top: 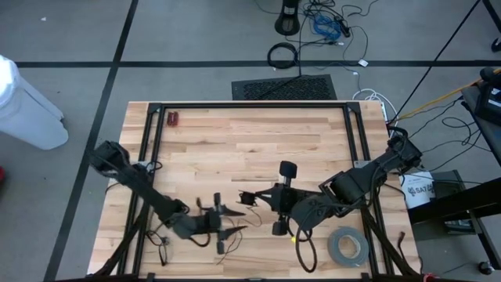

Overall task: Coil cords
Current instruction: Coil the black wire on the spool

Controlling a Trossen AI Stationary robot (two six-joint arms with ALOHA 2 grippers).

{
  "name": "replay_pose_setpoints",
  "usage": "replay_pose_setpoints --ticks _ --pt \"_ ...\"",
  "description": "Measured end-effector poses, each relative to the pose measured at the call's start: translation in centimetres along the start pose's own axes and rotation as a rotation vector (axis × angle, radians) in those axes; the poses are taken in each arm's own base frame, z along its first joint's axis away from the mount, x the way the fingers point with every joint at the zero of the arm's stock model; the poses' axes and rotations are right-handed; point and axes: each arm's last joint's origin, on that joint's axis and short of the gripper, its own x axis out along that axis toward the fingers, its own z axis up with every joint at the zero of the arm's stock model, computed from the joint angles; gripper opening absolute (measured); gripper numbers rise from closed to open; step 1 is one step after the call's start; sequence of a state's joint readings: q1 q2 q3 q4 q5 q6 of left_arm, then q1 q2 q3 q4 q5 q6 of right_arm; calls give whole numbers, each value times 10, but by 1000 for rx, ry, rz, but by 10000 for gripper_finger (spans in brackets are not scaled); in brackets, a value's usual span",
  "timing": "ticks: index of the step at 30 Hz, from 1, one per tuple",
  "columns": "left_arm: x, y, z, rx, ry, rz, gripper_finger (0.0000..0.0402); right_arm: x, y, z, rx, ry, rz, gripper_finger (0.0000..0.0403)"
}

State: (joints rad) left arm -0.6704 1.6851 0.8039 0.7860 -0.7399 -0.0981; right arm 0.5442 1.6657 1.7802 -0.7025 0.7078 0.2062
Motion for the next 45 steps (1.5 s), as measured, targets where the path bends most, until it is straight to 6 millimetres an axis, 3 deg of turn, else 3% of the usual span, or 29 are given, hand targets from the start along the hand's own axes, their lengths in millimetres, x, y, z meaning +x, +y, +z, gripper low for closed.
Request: replay_pose_setpoints --ticks 8,15,18,23,29,45 --pt "16 -5 -37 6 53 -97 182 -2 -6 -2 -47 30 -6 0" --pt "35 13 -43 -52 95 -173 237 -9 -14 -3 -54 57 8 0" --pt "40 18 -43 21 106 -163 259 -11 -16 -2 -52 55 10 0" --pt "49 31 -47 35 171 -163 266 -12 -17 -1 -56 52 11 0" --pt "52 33 -47 19 192 -303 234 -12 -17 0 -48 42 13 0" --pt "54 39 -51 69 229 -282 112 -8 -21 2 -29 33 -1 0"
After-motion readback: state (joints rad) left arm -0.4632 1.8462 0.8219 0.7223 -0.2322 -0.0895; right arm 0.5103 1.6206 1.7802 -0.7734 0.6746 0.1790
